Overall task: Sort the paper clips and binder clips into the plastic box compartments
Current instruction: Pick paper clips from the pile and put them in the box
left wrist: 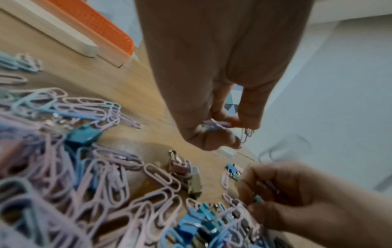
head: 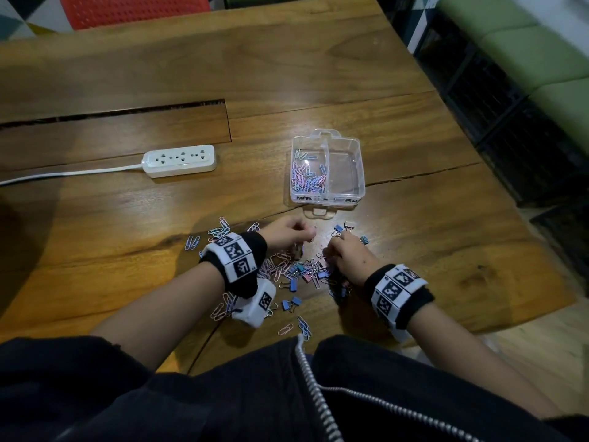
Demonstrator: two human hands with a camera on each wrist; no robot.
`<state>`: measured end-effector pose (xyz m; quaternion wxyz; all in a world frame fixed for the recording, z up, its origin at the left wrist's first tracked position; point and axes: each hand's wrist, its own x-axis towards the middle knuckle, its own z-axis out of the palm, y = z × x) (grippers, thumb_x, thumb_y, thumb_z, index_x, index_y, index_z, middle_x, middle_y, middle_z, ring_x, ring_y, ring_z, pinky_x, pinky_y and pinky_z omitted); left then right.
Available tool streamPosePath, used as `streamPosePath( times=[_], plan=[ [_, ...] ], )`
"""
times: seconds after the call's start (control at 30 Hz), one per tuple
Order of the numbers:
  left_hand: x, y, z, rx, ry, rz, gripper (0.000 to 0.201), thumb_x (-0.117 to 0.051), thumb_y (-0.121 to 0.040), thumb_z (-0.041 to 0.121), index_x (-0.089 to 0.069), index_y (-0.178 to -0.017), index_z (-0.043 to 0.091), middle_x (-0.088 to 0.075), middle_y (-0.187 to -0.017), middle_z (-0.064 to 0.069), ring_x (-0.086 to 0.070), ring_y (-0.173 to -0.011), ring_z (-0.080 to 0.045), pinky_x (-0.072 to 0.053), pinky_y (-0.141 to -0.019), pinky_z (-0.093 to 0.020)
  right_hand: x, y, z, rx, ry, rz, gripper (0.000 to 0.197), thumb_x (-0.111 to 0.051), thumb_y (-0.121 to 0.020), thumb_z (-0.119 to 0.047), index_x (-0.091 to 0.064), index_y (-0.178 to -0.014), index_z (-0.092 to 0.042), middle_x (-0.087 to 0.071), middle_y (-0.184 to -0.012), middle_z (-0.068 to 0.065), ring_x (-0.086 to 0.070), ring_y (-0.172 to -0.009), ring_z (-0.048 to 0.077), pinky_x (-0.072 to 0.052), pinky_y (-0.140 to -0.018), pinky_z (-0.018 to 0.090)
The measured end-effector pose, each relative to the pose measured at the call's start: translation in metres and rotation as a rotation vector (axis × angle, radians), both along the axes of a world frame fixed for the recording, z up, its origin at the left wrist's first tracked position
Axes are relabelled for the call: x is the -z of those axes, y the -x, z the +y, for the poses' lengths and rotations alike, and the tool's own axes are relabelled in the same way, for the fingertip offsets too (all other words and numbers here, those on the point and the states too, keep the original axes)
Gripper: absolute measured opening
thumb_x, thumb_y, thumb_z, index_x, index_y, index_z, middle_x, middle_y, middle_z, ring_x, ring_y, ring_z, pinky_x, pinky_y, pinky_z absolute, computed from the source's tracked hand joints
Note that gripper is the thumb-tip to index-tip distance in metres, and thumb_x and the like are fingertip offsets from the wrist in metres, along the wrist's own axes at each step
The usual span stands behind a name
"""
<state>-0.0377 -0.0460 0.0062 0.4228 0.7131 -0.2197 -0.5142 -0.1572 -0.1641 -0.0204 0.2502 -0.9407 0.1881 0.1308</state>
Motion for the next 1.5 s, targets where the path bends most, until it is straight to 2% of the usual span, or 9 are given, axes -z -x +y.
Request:
streamPosePath(
  times=[0.1,0.23,0.53,0.7,0.83,1.03,1.17,1.4,1.5],
  plan=[
    [-0.001,-0.002,0.003,-0.101,0.072,0.181,0.018,-0.048,-0.090,0.000,-0.047,-0.075,0.010,-0.050,-0.072,-0.005,-0.051,-0.039,0.000,-0.044,-0.041,-0.013,0.008,0.000,0.001,-0.039,0.039,0.003,0.015,-0.048,-0.087,-0.005,-0.052,-0.101,-0.002,-0.045,-0.110,0.013,-0.047,-0.098,0.025,-0.032,-0.078,0.022],
    [0.001,-0.005,0.004,-0.178,0.088,0.301,0.020,-0.045,-0.090,-0.006,-0.048,-0.078,0.009,-0.051,-0.072,-0.007,-0.056,-0.049,-0.008,-0.047,-0.051,-0.021,0.008,0.000,-0.003,0.023,-0.030,-0.048,0.004,-0.050,-0.088,-0.009,-0.052,-0.085,-0.009,-0.049,-0.093,0.007,-0.048,-0.088,0.021,-0.034,-0.074,0.021],
    [0.002,-0.005,0.004,-0.249,0.024,0.427,0.021,-0.033,-0.090,-0.004,-0.050,-0.084,0.005,-0.041,-0.075,-0.006,-0.040,-0.061,-0.013,-0.039,-0.055,-0.022,-0.023,0.027,-0.024,0.592,-0.796,-0.119,0.023,-0.036,-0.089,0.007,-0.053,-0.081,-0.007,-0.054,-0.075,0.001,-0.048,-0.063,0.010,-0.038,-0.055,0.019],
    [0.001,0.004,0.007,-0.263,-0.012,0.500,0.023,-0.031,-0.089,0.006,-0.043,-0.070,0.009,-0.044,-0.068,-0.005,-0.039,-0.054,-0.012,-0.036,-0.047,-0.019,-0.012,0.044,-0.026,0.672,-0.714,-0.083,0.025,-0.044,-0.088,-0.005,-0.050,-0.065,-0.012,-0.047,-0.066,0.003,-0.043,-0.058,0.014,-0.034,-0.054,0.024],
    [-0.009,0.028,0.004,0.114,-0.131,0.050,0.030,-0.046,-0.092,0.023,-0.041,-0.064,0.018,-0.041,-0.062,0.004,-0.037,-0.048,-0.007,-0.032,-0.044,-0.016,0.007,0.049,-0.022,0.470,-0.354,0.046,0.022,-0.068,-0.076,-0.028,-0.049,-0.068,-0.021,-0.057,-0.075,0.000,-0.056,-0.076,0.021,-0.049,-0.077,0.037],
    [0.007,0.082,0.021,0.918,-0.066,-0.605,0.020,-0.067,-0.078,0.018,-0.053,-0.092,0.014,-0.064,-0.095,-0.007,-0.057,-0.084,-0.019,-0.046,-0.072,-0.030,0.003,0.034,-0.011,0.360,-0.114,-0.024,0.017,-0.068,-0.078,-0.023,-0.056,-0.077,-0.011,-0.056,-0.084,0.004,-0.053,-0.082,0.019,-0.044,-0.078,0.033],
    [0.016,0.097,0.025,1.113,-0.034,-0.729,0.027,-0.053,-0.089,0.019,-0.055,-0.115,0.012,-0.062,-0.110,-0.013,-0.057,-0.100,-0.026,-0.045,-0.083,-0.036,0.001,0.028,-0.010,0.272,-0.094,0.012,0.012,-0.055,-0.087,-0.017,-0.054,-0.077,-0.010,-0.052,-0.092,0.005,-0.052,-0.089,0.020,-0.045,-0.086,0.035],
    [0.025,0.084,0.027,1.120,-0.075,-0.813,0.022,-0.054,-0.089,0.025,-0.058,-0.103,0.009,-0.059,-0.106,-0.009,-0.058,-0.099,-0.023,-0.049,-0.087,-0.033,0.007,0.033,-0.015,0.294,-0.088,-0.015,0.006,-0.051,-0.088,-0.012,-0.053,-0.086,-0.007,-0.053,-0.099,0.009,-0.048,-0.086,0.018,-0.042,-0.079,0.028],
    [0.027,0.078,0.028,1.129,-0.173,-0.907,0.041,-0.053,-0.087,0.039,-0.054,-0.109,0.005,-0.058,-0.109,-0.010,-0.056,-0.101,-0.023,-0.049,-0.091,-0.035,0.005,0.037,-0.020,0.461,-0.325,-0.132,0.007,-0.050,-0.088,-0.004,-0.052,-0.092,-0.009,-0.055,-0.090,0.004,-0.052,-0.087,0.019,-0.047,-0.080,0.033]
  ],
)
